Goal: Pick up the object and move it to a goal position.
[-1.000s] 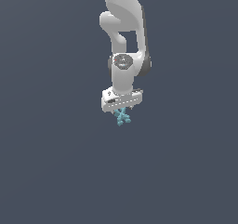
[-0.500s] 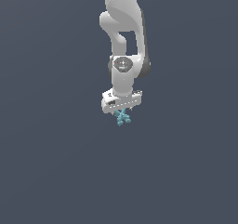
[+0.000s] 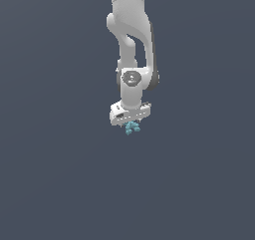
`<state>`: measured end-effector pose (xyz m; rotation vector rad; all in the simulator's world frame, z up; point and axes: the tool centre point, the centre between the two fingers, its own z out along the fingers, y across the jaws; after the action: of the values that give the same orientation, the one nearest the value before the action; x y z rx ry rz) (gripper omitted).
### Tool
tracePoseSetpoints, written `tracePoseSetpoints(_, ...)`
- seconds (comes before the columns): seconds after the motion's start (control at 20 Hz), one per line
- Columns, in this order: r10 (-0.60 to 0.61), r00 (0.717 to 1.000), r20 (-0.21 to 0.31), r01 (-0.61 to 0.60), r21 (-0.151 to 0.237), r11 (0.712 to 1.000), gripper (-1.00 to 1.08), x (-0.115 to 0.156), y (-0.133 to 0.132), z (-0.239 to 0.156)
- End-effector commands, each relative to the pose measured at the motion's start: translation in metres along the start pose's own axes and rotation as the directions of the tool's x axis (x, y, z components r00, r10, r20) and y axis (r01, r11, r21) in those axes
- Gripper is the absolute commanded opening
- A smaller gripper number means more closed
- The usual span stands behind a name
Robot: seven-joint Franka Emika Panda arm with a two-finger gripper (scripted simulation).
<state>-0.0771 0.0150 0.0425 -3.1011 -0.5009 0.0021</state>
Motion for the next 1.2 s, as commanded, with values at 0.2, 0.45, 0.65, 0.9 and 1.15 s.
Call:
tracePoseSetpoints(0.2, 0.0, 1.0, -0.001, 0.0, -0.001, 1.0, -1.0, 0.001, 0.0, 0.002)
tracePoseSetpoints(0.45, 0.0, 1.0, -0.001, 0.0, -0.001, 1.0, -1.0, 0.001, 0.0, 0.002)
tracePoseSetpoints(0.65, 0.0, 1.0, -0.001, 0.0, -0.001, 1.0, -1.0, 0.001, 0.001, 0.002)
tracePoseSetpoints(0.9, 0.0, 1.0, -0.001, 0.0, -0.001, 1.0, -1.0, 0.005, 0.015, 0.002)
tracePoseSetpoints(1.15, 0.0, 1.0, -0.001, 0.0, -0.001, 1.0, -1.0, 0.013, 0.043, 0.002)
